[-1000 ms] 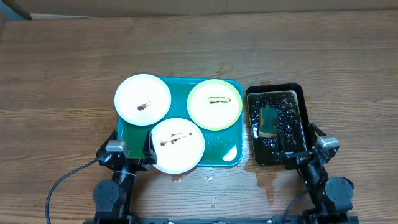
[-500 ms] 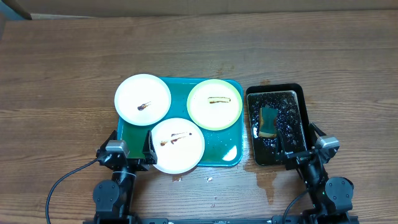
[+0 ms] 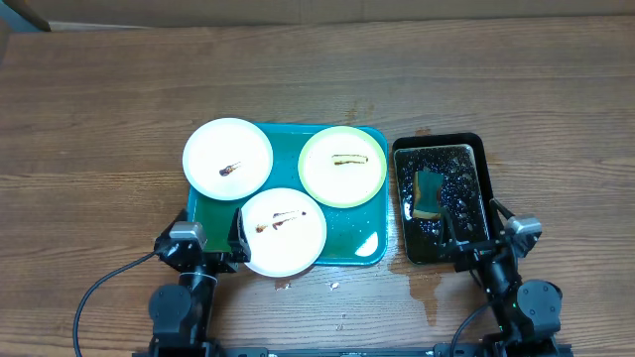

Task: Clean dirty plates on tray and stack at the side
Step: 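Move left gripper to grasp rim of front white plate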

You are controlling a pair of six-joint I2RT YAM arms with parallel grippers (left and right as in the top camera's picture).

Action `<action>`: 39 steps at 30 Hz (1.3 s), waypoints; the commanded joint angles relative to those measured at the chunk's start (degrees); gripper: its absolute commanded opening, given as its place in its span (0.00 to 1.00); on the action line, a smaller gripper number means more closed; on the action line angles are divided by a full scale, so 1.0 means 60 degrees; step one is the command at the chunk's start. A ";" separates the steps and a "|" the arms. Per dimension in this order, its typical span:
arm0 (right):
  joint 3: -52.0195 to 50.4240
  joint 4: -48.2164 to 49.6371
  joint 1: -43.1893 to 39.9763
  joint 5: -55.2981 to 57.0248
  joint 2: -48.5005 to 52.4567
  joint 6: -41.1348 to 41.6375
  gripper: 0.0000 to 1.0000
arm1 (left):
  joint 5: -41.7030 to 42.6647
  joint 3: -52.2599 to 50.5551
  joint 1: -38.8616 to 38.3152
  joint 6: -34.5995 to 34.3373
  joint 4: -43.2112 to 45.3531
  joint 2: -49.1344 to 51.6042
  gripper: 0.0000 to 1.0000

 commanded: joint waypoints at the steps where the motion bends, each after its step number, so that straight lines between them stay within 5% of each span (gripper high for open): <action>1: 0.0408 -0.0543 -0.0018 -0.0069 -0.0084 0.0237 1.00 | -0.0262 0.0907 -0.0040 0.0018 -0.0965 0.0441 1.00; 12: 0.2874 -0.3526 -0.0018 -0.0178 0.1727 0.1523 1.00 | -0.0204 0.5544 -0.0044 0.0007 -0.5788 0.4138 1.00; 21: 0.6626 -0.6156 -0.0018 -0.0382 0.6586 0.1497 1.00 | 0.0656 0.8867 -0.0044 -0.0933 -0.9216 0.7705 1.00; 29: 0.8448 -0.7369 -0.0018 -0.1293 0.9679 0.1195 1.00 | 0.2055 0.9100 -0.0044 -0.1082 -0.9541 0.9417 1.00; 33: 0.8448 -0.7384 -0.0018 -0.1315 1.0309 0.1195 1.00 | 0.2014 0.8972 -0.0044 -0.2138 -0.9745 1.0513 1.00; 39: 0.8448 -0.7413 -0.0018 -0.1315 1.0488 0.1195 1.00 | 0.1953 0.8768 -0.0044 -0.2685 -1.0021 1.2324 0.79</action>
